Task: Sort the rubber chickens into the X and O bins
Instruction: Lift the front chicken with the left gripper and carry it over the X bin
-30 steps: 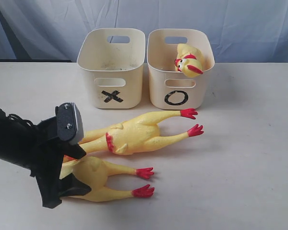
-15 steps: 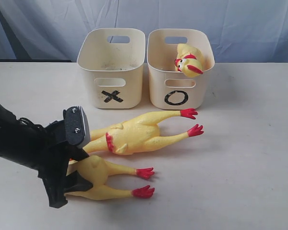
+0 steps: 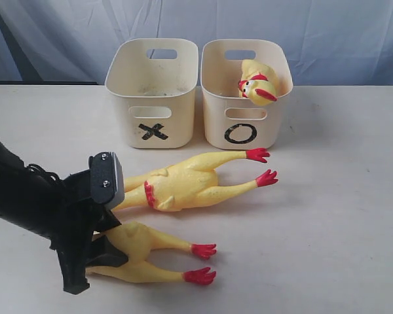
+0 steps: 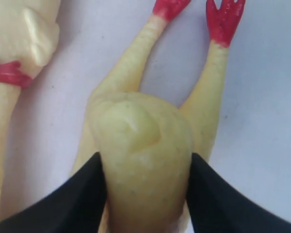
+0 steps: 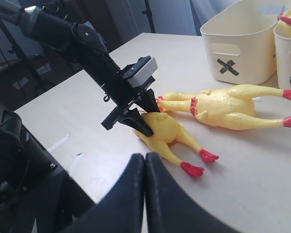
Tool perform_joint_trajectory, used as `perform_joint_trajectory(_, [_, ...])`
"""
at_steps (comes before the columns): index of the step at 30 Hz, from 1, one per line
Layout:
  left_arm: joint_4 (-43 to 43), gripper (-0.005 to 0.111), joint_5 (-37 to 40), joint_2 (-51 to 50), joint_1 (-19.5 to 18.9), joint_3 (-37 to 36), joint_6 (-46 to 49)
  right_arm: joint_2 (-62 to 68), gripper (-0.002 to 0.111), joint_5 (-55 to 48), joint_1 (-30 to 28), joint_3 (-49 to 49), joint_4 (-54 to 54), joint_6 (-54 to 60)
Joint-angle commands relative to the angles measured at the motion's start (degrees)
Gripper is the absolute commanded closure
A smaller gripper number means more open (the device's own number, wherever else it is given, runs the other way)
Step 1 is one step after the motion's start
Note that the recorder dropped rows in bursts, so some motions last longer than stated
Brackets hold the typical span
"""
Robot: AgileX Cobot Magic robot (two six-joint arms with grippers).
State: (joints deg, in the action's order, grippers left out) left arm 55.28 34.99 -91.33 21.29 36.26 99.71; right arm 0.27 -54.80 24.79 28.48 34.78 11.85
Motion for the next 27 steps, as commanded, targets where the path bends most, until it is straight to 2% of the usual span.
perform_joint_trajectory(1, [0.5, 0.107, 4.4, -0.3, 0.5, -0.1, -0.8, -0.3, 0.108, 0.6, -0.2, -0.3, 0.2, 0.2])
perform_joint_trajectory(7, [0.8, 0.107, 6.6, -0.3, 0.5, -0.1, -1.2, -0.3, 0.108, 0.5, -0.2, -0.3, 0.2, 0.2])
perform_joint_trajectory(11, [0.8, 0.107, 6.5, -0.2, 0.5, -0.1, -8.3, -0.3, 0.108, 0.0, -0.2, -0.3, 0.2, 0.2])
perform_joint_trajectory(17, [0.8, 0.107, 5.3, 3.1, 0.5, -0.1, -10.3, -0.3, 0.108, -0.8, -0.2, -0.3, 0.2, 0.2])
perform_joint_trajectory(20, [0.6, 0.107, 5.3, 5.9, 0.5, -0.1, -14.9, -0.3, 0.108, -0.8, -0.2, -0.3, 0.2, 0.2])
perform_joint_trajectory(27, [-4.0, 0.107, 4.6, 11.7, 0.5, 1.0, -23.8, -0.3, 0.108, -0.8, -0.2, -0.3, 0.2, 0.2])
